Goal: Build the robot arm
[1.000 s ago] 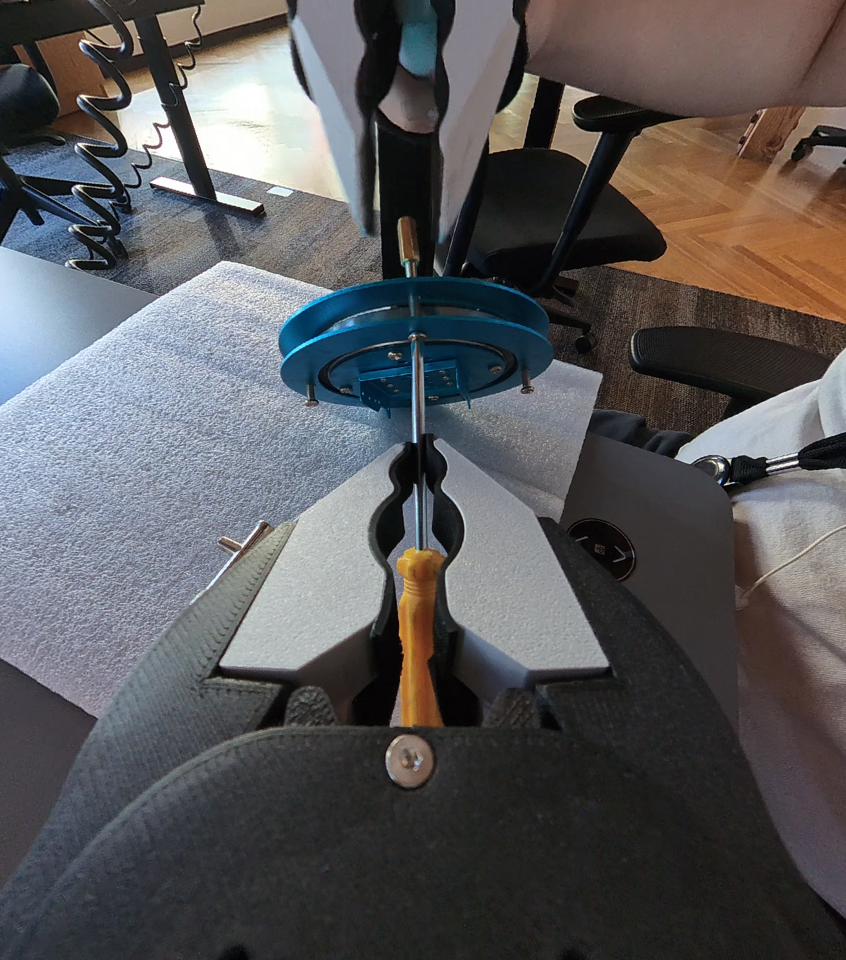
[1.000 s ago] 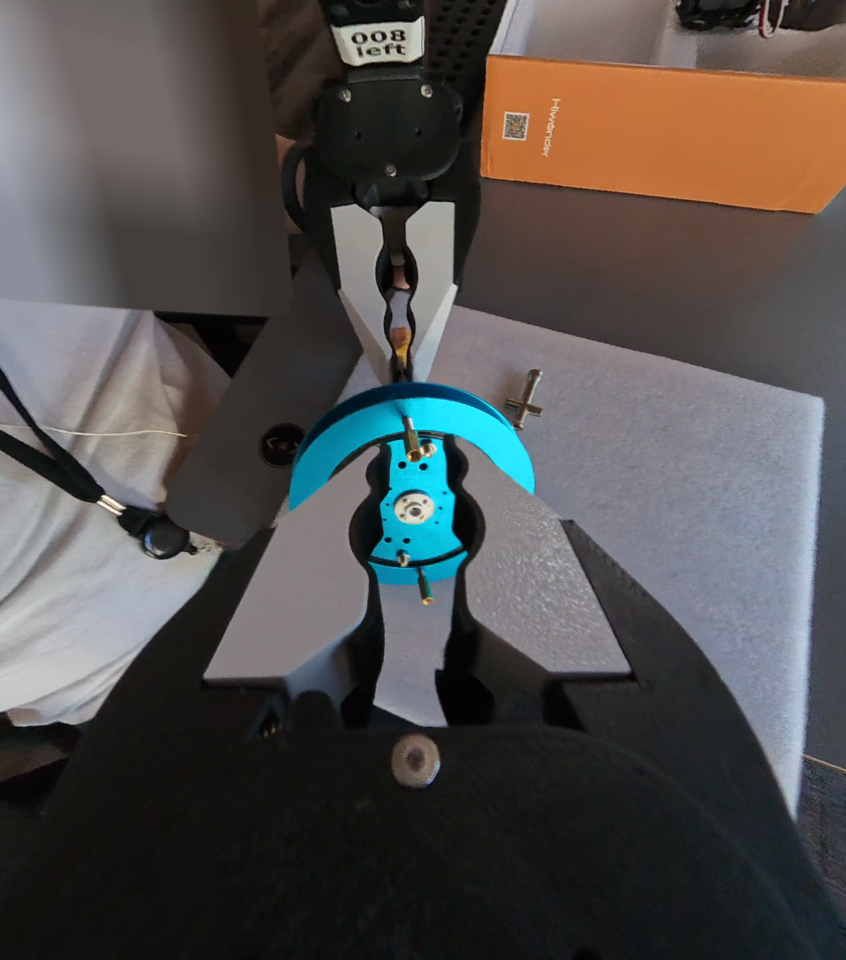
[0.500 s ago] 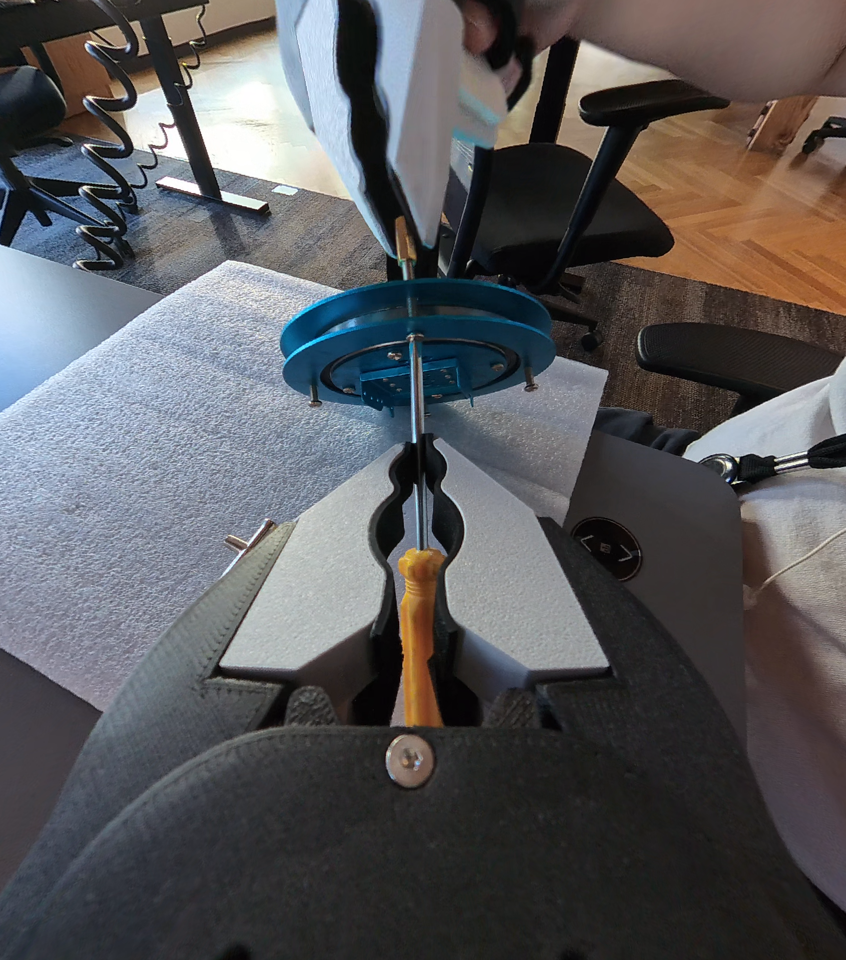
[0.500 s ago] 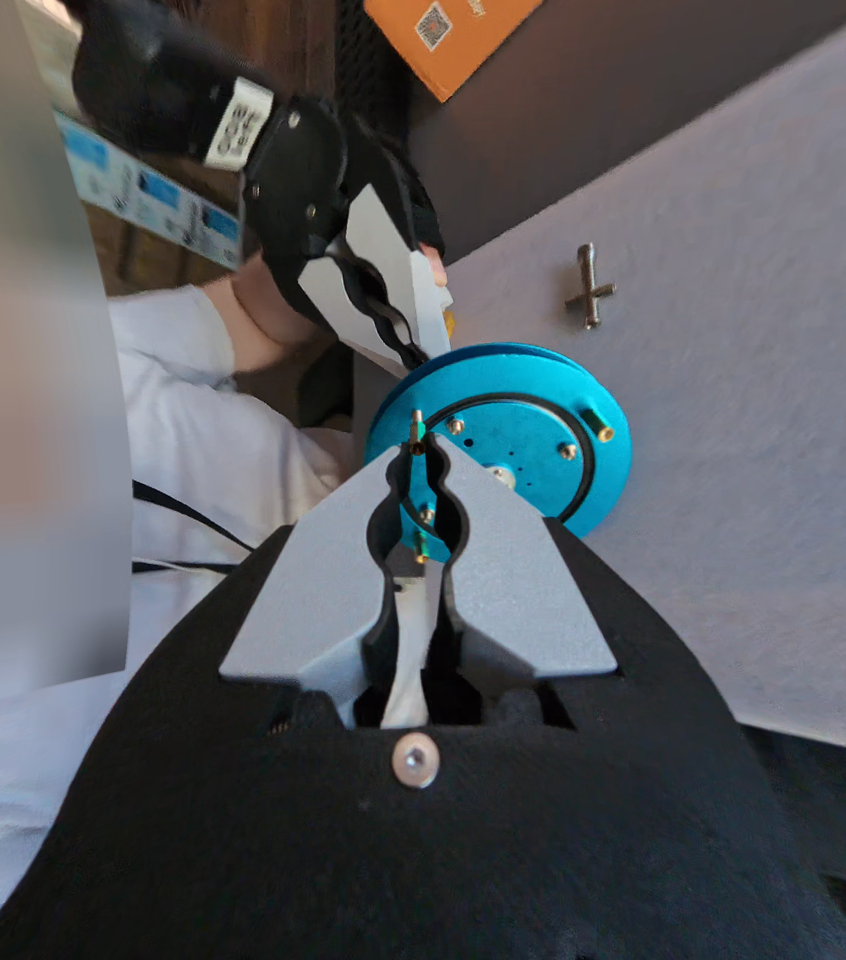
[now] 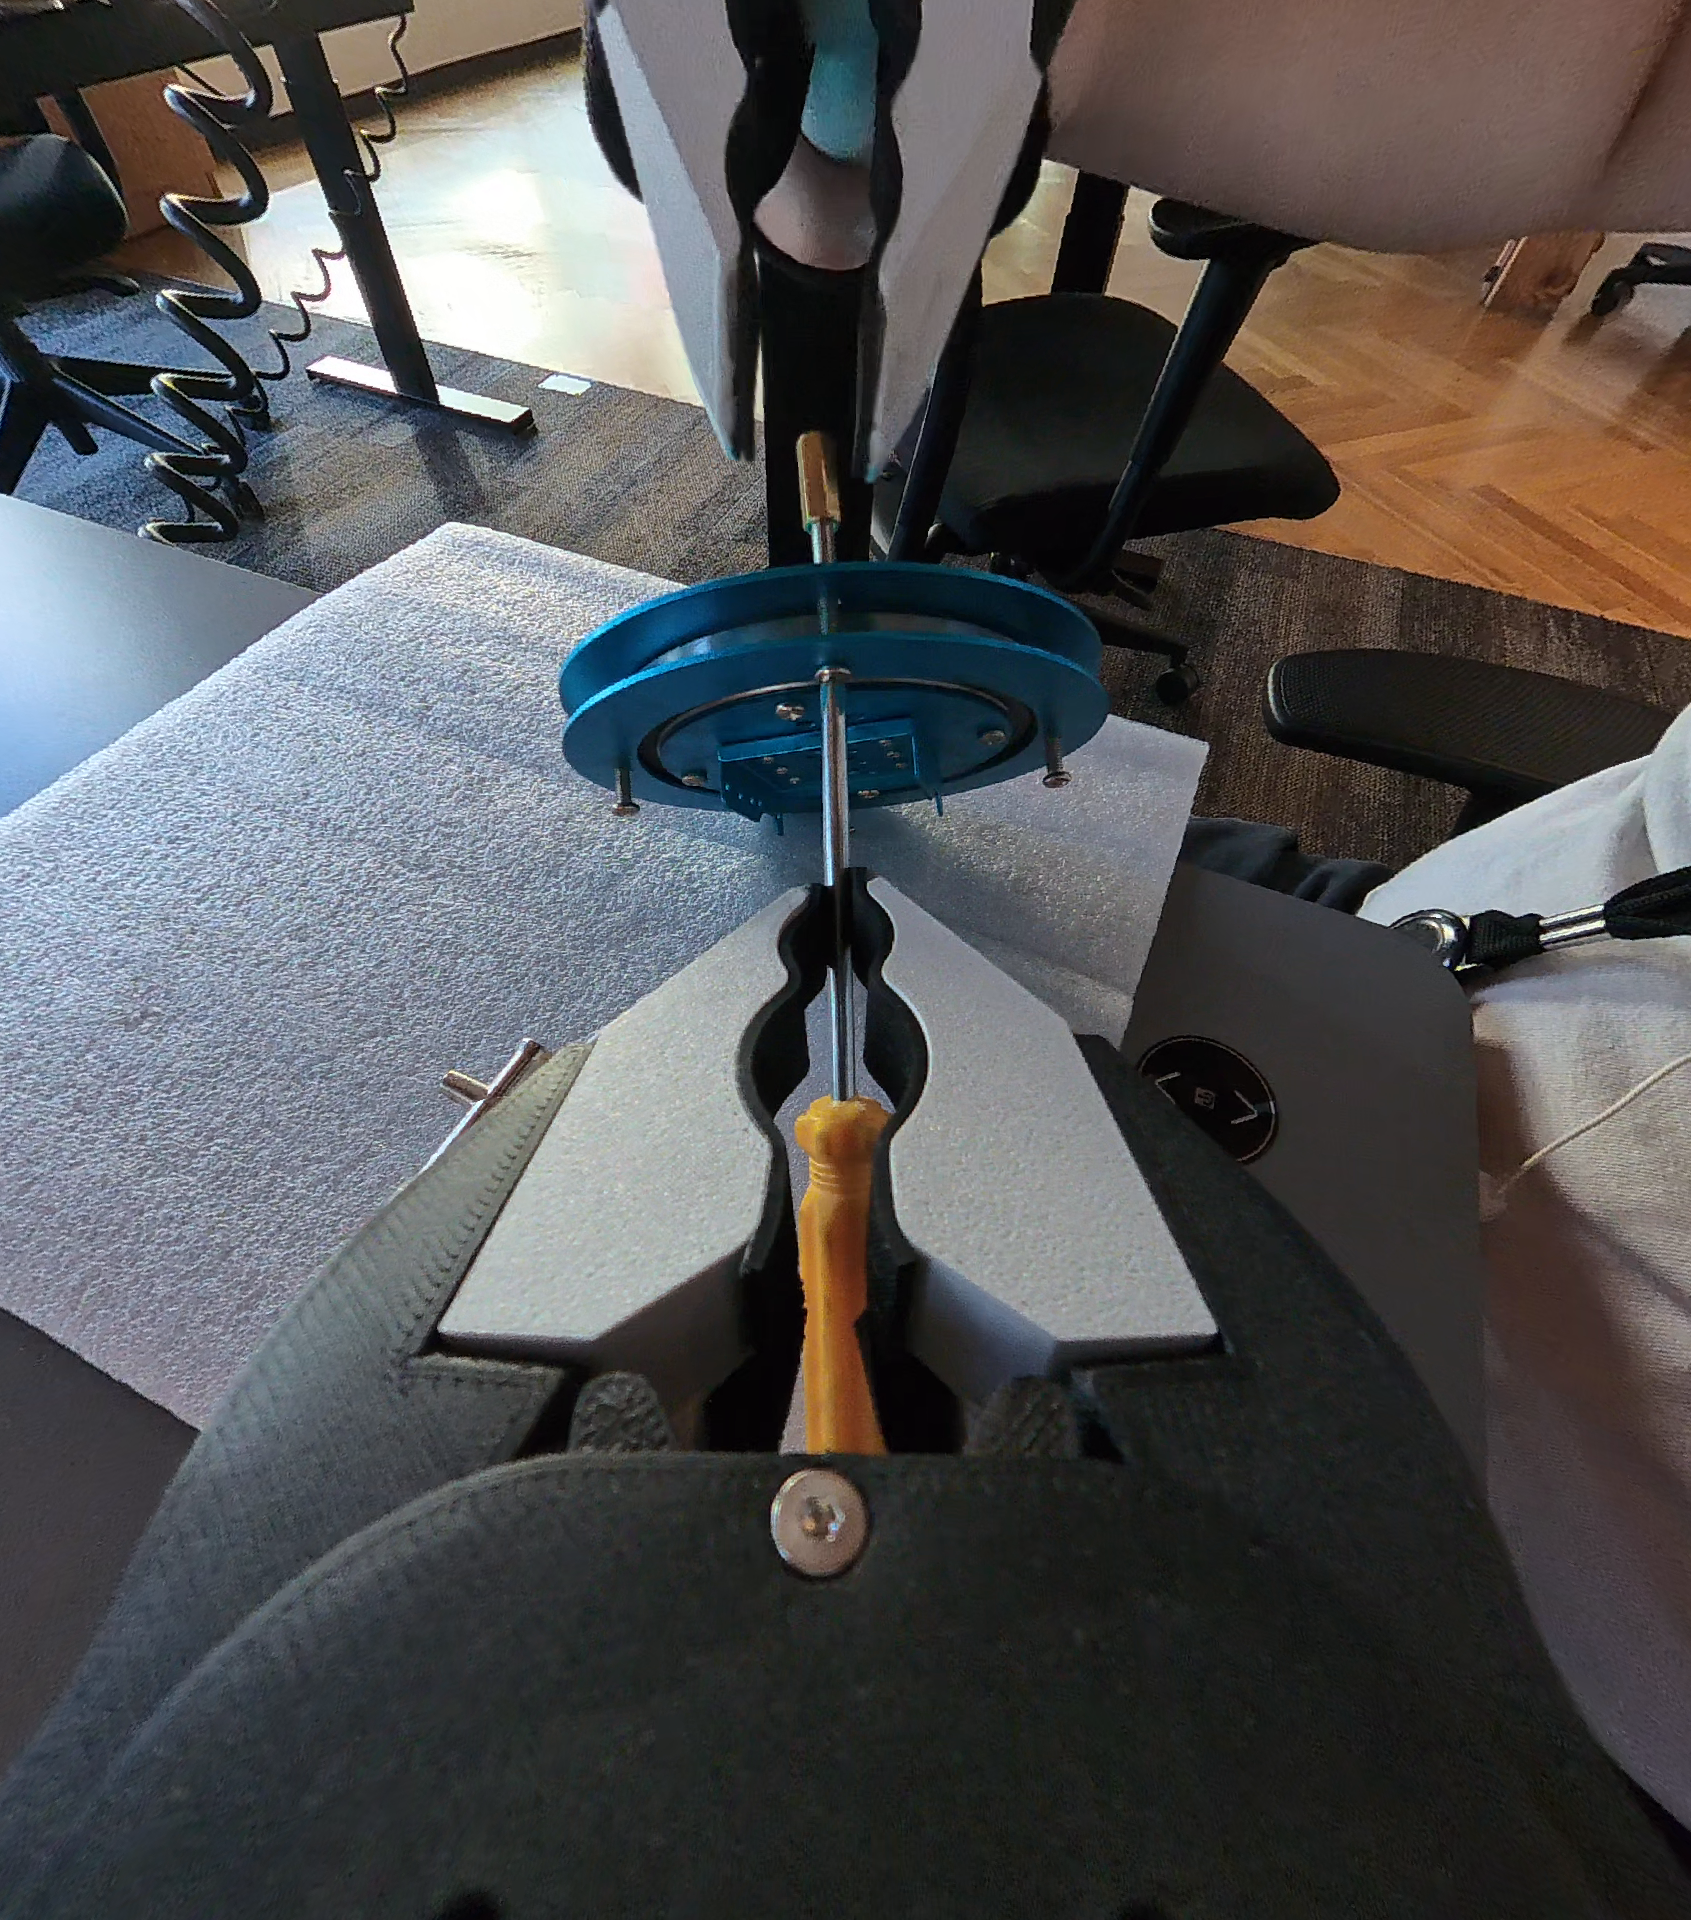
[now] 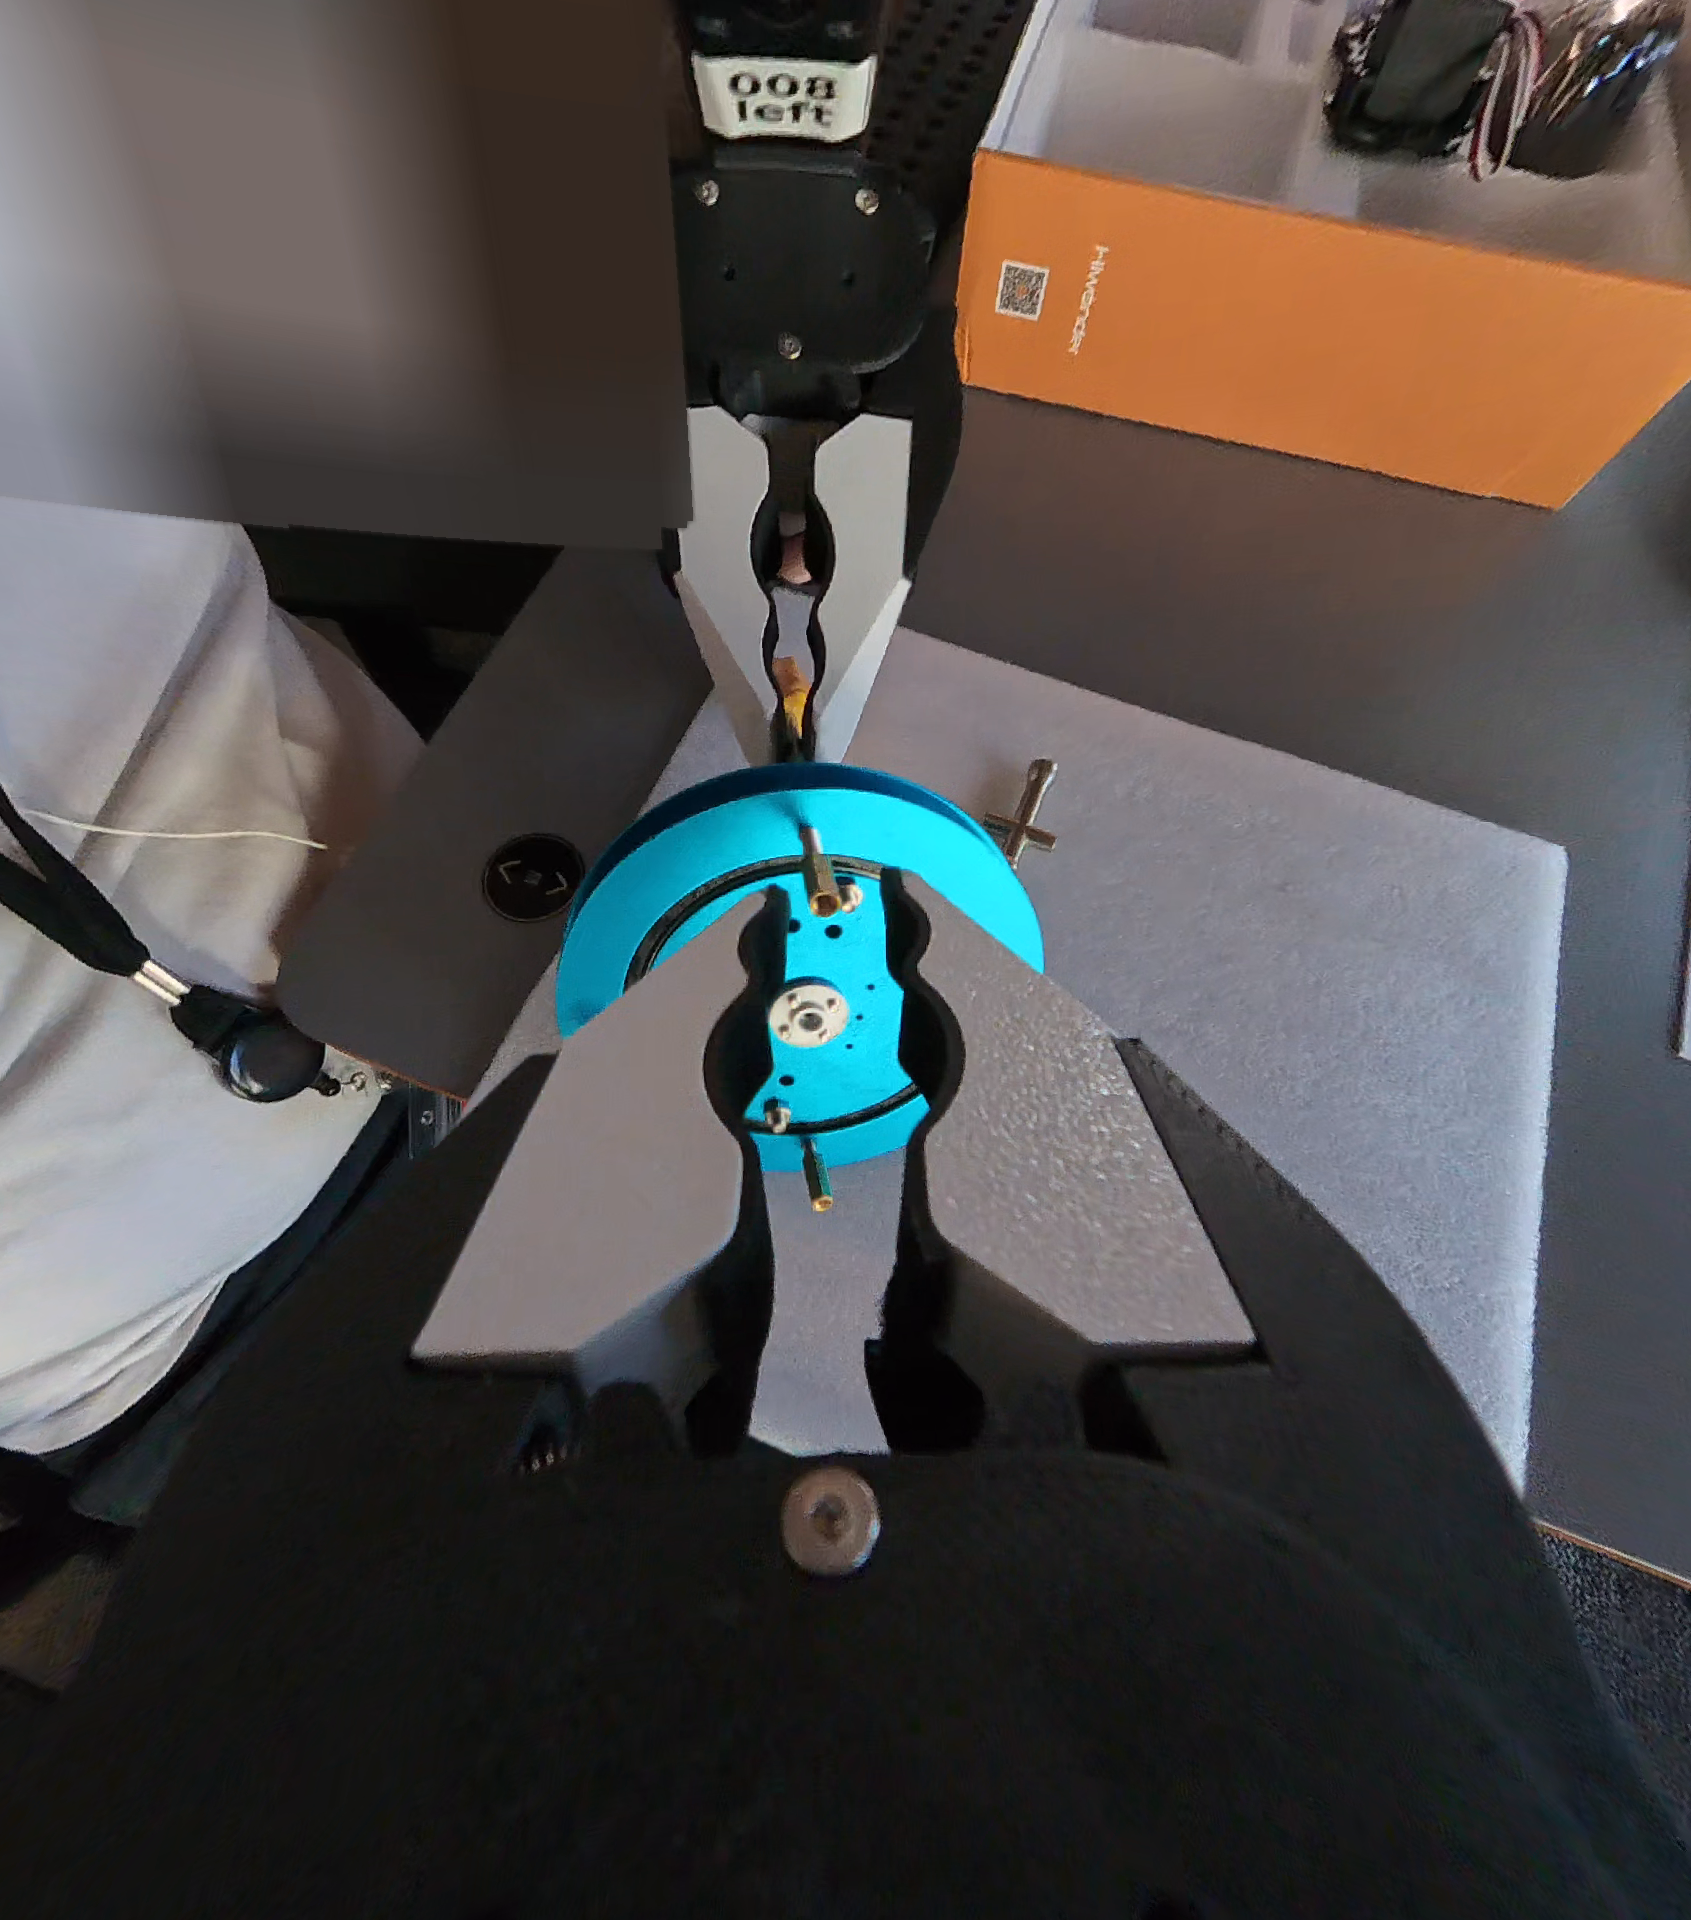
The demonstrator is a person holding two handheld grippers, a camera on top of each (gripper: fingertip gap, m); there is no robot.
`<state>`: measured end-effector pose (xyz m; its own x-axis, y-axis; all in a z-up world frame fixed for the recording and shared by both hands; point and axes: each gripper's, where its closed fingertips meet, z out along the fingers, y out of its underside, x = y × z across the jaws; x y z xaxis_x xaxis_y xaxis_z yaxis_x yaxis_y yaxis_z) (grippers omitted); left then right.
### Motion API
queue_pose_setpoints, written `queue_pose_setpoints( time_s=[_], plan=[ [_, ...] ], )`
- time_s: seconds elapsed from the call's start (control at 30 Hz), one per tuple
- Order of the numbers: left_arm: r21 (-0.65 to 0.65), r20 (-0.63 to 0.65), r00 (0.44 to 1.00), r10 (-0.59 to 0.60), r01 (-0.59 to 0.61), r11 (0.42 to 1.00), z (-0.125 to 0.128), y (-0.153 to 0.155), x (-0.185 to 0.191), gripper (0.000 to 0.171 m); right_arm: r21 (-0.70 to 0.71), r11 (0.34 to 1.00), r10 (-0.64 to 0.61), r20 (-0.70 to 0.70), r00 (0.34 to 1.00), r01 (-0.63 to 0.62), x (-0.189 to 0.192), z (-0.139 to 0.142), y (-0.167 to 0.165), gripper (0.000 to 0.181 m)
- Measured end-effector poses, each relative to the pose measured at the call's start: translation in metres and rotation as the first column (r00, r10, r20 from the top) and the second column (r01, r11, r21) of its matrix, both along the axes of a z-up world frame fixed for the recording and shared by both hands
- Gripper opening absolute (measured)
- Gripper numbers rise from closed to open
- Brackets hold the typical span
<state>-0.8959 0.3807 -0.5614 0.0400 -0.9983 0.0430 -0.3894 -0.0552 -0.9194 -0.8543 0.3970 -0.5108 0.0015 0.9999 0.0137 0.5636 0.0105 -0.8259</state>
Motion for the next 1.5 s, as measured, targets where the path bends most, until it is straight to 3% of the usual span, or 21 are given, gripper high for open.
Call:
queue_pose_setpoints(
  time_s=[0.17, 0.3, 0.43, 0.57, 0.6, 0.63, 0.73, 0.83, 1.0, 1.07, 1.13, 1.23, 1.3, 1.33, 1.4, 1.5],
  plan=[
    [0.003, -0.001, 1.000, -0.001, 0.001, 1.000, 0.000, 0.000, 0.000, 0.002, -0.060, 0.998, 0.008, -0.011, 1.000, -0.008, -0.003, -0.001, -0.004, 0.005],
    [0.005, -0.002, 1.000, 0.001, -0.001, 1.000, 0.000, 0.001, 0.000, 0.002, -0.279, 0.957, -0.075, 0.019, 0.997, 0.078, -0.002, -0.003, -0.003, 0.005],
    [0.008, -0.004, 1.000, 0.007, -0.007, 1.000, 0.000, 0.002, -0.001, 0.002, -0.537, 0.819, -0.195, 0.069, 0.978, 0.202, -0.002, -0.004, 0.000, 0.005],
    [0.003, -0.003, 1.000, 0.002, -0.002, 1.000, 0.000, 0.001, 0.000, 0.002, -0.775, 0.556, -0.305, 0.145, 0.941, 0.300, -0.002, -0.003, -0.001, 0.004],
    [0.002, -0.002, 1.000, 0.001, -0.001, 1.000, 0.000, 0.000, 0.000, 0.002, -0.792, 0.536, -0.311, 0.136, 0.941, 0.292, -0.002, -0.002, -0.001, 0.004],
    [0.007, -0.002, 1.000, 0.002, -0.002, 1.000, 0.000, 0.001, 0.000, 0.002, -0.782, 0.562, -0.295, 0.117, 0.948, 0.271, -0.002, -0.002, -0.002, 0.004],
    [0.007, -0.001, 1.000, 0.000, 0.000, 1.000, 0.000, 0.000, 0.001, 0.002, -0.630, 0.753, -0.207, 0.044, 0.977, 0.188, 0.001, -0.003, -0.002, 0.015],
    [0.004, -0.001, 1.000, 0.002, -0.002, 1.000, 0.000, 0.000, 0.000, 0.002, -0.330, 0.939, -0.120, -0.056, 0.991, 0.095, 0.004, 0.000, 0.000, 0.029],
    [0.002, 0.000, 1.000, 0.001, -0.001, 1.000, 0.000, 0.000, 0.000, 0.002, 0.041, 0.995, -0.086, -0.020, 0.996, 0.087, 0.003, -0.001, 0.002, 0.024],
    [0.000, 0.001, 1.000, 0.000, 0.000, 1.000, 0.000, 0.000, 0.000, 0.002, 0.256, 0.965, -0.094, 0.105, 0.990, 0.065, 0.003, -0.004, 0.003, 0.024],
    [0.000, 0.001, 1.000, 0.000, 0.000, 1.000, 0.000, 0.000, 0.000, 0.002, 0.466, 0.885, -0.114, 0.251, 0.961, -0.017, 0.000, -0.006, 0.000, 0.024],
    [0.001, 0.001, 1.000, 0.001, -0.001, 1.000, 0.000, 0.001, 0.001, 0.002, 0.755, 0.629, -0.221, 0.402, 0.888, -0.185, -0.002, -0.003, 0.005, 0.015],
    [0.002, 0.000, 1.000, 0.003, -0.003, 1.000, 0.000, 0.001, 0.000, 0.002, 0.826, 0.477, -0.275, 0.466, 0.841, -0.301, -0.004, -0.004, 0.005, 0.008],
    [0.003, -0.001, 1.000, 0.007, -0.007, 1.000, 0.000, 0.001, 0.000, 0.002, 0.837, 0.436, -0.309, 0.486, 0.818, -0.332, -0.003, -0.006, 0.007, 0.007],
    [0.001, -0.001, 1.000, 0.008, -0.008, 1.000, -0.001, 0.002, 0.000, 0.002, 0.847, 0.397, -0.358, 0.498, 0.790, -0.354, -0.004, -0.006, 0.009, 0.006],
    [0.006, -0.003, 1.000, 0.007, -0.007, 1.000, -0.001, 0.002, 0.000, 0.002, 0.821, 0.475, -0.386, 0.518, 0.764, -0.317, -0.003, -0.007, 0.007, 0.006]
  ],
)
